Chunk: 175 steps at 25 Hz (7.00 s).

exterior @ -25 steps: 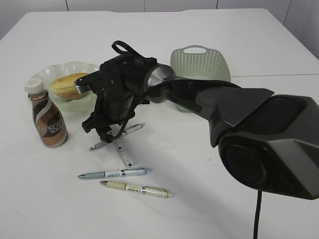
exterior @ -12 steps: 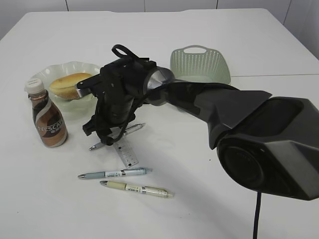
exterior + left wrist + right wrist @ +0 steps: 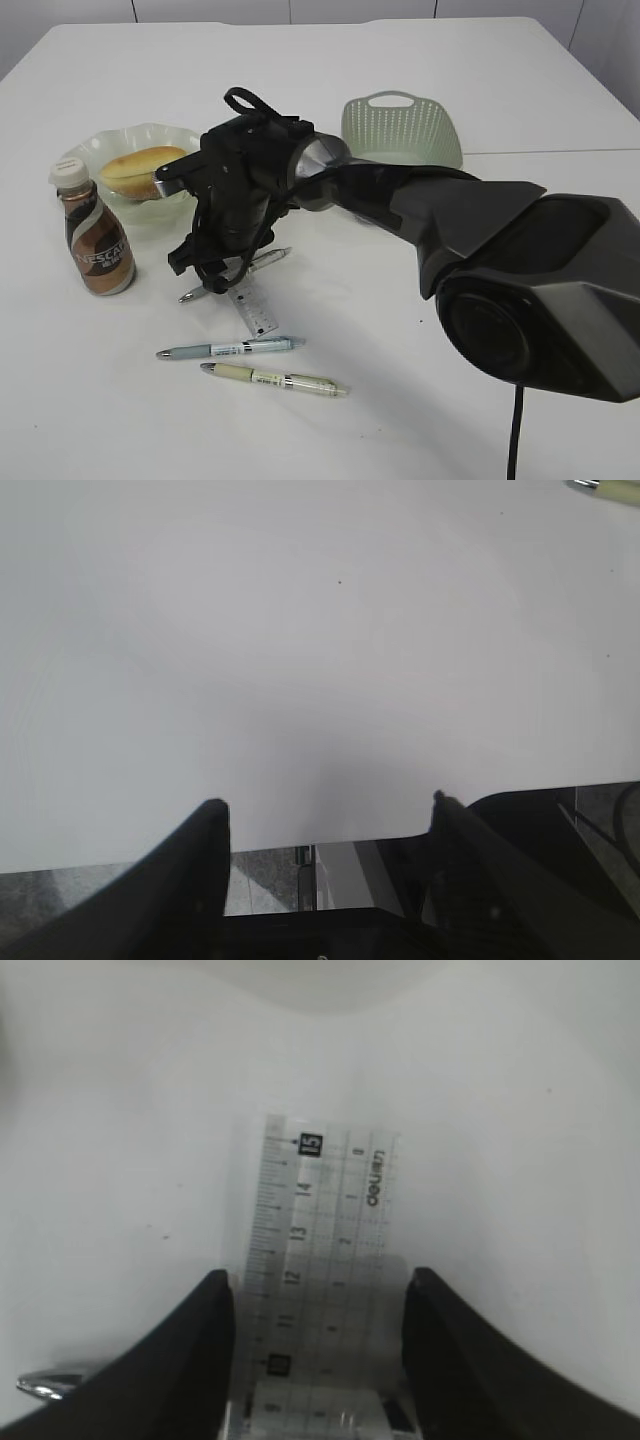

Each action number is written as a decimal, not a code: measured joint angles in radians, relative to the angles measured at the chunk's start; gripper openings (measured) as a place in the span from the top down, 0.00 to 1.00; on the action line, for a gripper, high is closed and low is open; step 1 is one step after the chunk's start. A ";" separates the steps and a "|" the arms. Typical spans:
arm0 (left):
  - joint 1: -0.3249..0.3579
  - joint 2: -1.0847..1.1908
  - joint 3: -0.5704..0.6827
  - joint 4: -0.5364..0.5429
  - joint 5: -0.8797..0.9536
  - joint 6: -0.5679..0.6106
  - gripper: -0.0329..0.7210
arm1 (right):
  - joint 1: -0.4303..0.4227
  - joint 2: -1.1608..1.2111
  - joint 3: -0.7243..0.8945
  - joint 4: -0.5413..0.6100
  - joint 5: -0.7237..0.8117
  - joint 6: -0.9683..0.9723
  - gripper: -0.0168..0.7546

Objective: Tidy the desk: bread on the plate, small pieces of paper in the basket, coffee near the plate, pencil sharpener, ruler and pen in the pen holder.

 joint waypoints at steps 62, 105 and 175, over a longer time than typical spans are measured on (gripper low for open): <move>0.000 0.000 0.000 0.031 0.002 0.000 0.37 | 0.000 -0.870 0.795 -0.048 -0.205 -0.018 0.64; 0.000 0.000 0.000 0.101 -0.014 0.000 0.37 | -0.226 -0.474 0.966 0.002 -1.949 -0.113 0.64; 0.000 0.000 0.000 0.109 -0.088 0.000 0.37 | -0.257 -0.102 0.428 -0.048 -1.661 0.041 0.50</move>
